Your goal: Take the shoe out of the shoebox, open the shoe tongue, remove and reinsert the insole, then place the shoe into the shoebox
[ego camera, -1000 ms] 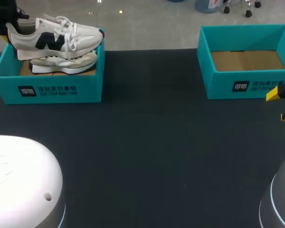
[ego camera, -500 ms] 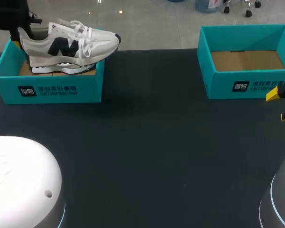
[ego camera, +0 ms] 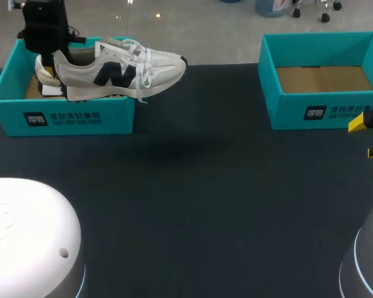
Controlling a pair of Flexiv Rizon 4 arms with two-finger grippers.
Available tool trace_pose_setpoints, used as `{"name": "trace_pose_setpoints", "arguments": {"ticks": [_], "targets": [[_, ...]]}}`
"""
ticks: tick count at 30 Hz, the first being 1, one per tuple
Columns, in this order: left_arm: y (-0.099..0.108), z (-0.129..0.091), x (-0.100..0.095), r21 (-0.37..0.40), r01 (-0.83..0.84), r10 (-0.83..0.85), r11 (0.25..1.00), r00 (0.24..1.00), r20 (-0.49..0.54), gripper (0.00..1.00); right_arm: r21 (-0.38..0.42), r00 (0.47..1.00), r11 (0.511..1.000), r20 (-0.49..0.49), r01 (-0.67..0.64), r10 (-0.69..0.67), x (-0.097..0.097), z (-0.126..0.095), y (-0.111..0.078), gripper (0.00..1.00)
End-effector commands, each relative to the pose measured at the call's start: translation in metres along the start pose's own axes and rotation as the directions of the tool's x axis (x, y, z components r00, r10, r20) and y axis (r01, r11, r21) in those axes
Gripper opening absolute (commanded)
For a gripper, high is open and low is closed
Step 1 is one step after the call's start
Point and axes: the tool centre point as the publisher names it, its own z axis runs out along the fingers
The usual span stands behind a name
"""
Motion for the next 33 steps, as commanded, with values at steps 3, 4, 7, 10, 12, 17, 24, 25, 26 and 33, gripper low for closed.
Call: {"name": "trace_pose_setpoints", "arguments": {"ticks": [3, 4, 7, 10, 12, 17, 24, 25, 26, 33], "targets": [[-0.018, 0.010, -0.044, 0.006, -0.022, 0.022, 1.000, 1.000, -0.007, 0.00, -0.002, 1.000, 1.000, 0.003, -0.001, 0.001, 0.000, 0.000, -0.002, 1.00], [-0.021, 0.012, -0.052, 0.016, -0.036, 0.037, 0.999, 0.999, -0.006, 0.00, -0.002, 1.000, 1.000, 0.003, -0.001, 0.001, 0.000, 0.000, -0.002, 1.00], [-0.030, 0.014, -0.066, 0.020, -0.031, 0.031, 0.999, 1.000, 0.005, 0.00, -0.002, 1.000, 1.000, 0.003, -0.001, 0.001, 0.000, 0.000, -0.002, 1.00], [-0.039, 0.016, -0.078, 0.030, -0.031, 0.031, 0.999, 0.999, 0.007, 0.00, -0.002, 1.000, 1.000, 0.003, -0.001, 0.001, 0.000, 0.000, -0.002, 1.00], [-0.046, 0.018, -0.088, 0.033, -0.026, 0.026, 0.999, 1.000, -0.001, 0.00, -0.002, 1.000, 1.000, 0.003, -0.001, 0.001, 0.000, 0.000, -0.002, 1.00], [-0.065, 0.017, -0.111, 0.018, -0.030, 0.030, 0.999, 1.000, 0.008, 0.00, -0.002, 1.000, 1.000, 0.003, -0.001, 0.001, 0.000, 0.000, -0.002, 1.00], [-0.086, 0.022, -0.143, 0.029, -0.067, 0.066, 0.997, 0.997, 0.033, 0.00, -0.002, 1.000, 1.000, 0.003, -0.001, 0.001, 0.000, 0.000, -0.002, 1.00], [-0.088, 0.024, -0.146, 0.030, -0.071, 0.070, 0.997, 0.997, 0.031, 0.00, -0.002, 1.000, 1.000, 0.003, -0.001, 0.001, 0.000, 0.000, -0.002, 1.00], [-0.090, 0.025, -0.148, 0.027, -0.063, 0.062, 0.998, 0.998, 0.029, 0.00, -0.002, 1.000, 1.000, 0.003, -0.001, 0.001, 0.000, 0.000, -0.002, 1.00], [-0.097, 0.033, -0.159, 0.028, -0.084, 0.083, 0.996, 0.996, 0.042, 0.00, -0.002, 1.000, 1.000, 0.003, -0.001, 0.001, 0.000, 0.000, -0.002, 1.00]]}}
